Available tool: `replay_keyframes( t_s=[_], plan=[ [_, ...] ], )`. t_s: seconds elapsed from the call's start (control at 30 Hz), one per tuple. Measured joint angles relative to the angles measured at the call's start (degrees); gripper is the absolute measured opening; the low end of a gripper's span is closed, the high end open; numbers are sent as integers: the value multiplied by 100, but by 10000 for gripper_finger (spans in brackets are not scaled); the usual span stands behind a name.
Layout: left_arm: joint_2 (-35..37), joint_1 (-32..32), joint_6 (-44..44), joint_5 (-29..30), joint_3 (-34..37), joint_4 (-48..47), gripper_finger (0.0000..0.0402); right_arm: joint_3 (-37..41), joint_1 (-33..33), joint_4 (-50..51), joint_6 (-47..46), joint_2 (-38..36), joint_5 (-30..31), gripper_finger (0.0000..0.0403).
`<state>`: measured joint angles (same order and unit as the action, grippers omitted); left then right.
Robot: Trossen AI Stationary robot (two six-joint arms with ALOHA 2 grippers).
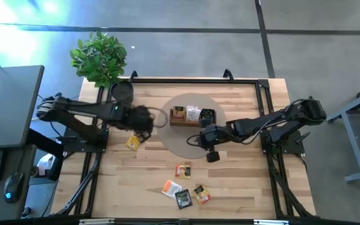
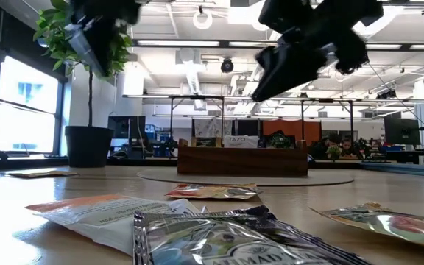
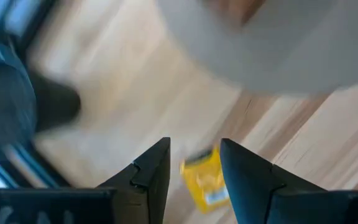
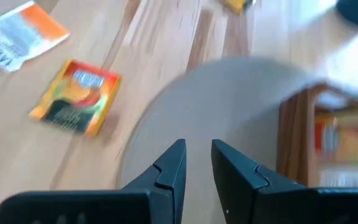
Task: Pick & Place Tea
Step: Put the yellow tea bag into the left section of the wooden organizer
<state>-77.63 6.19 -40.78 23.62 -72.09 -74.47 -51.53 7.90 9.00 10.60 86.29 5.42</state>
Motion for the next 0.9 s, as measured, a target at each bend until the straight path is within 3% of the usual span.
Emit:
replay_keyframes(
  t_s=[0.13, 0.2, 0.43, 0.67, 0.9],
  plan=[
    [579, 191, -1054, -148, 1278, 990, 137, -2, -2, -974, 666, 550, -3, 74],
    [762, 187, -1627, -283, 1811, 1043, 137, -2, -7, -1529, 909, 876, -23, 74],
    [754, 169, -2987, 33, 2806, 1496, 137, -266, -34, -2067, 1545, 1819, 45, 74],
    [562, 173, -3231, -653, 3183, 2043, 137, -310, -262, -2024, 1794, 2103, 48, 74],
    [265, 169, -2794, -235, 3303, 2195, 137, -306, -411, -1957, 1792, 2108, 43, 74]
  ],
)
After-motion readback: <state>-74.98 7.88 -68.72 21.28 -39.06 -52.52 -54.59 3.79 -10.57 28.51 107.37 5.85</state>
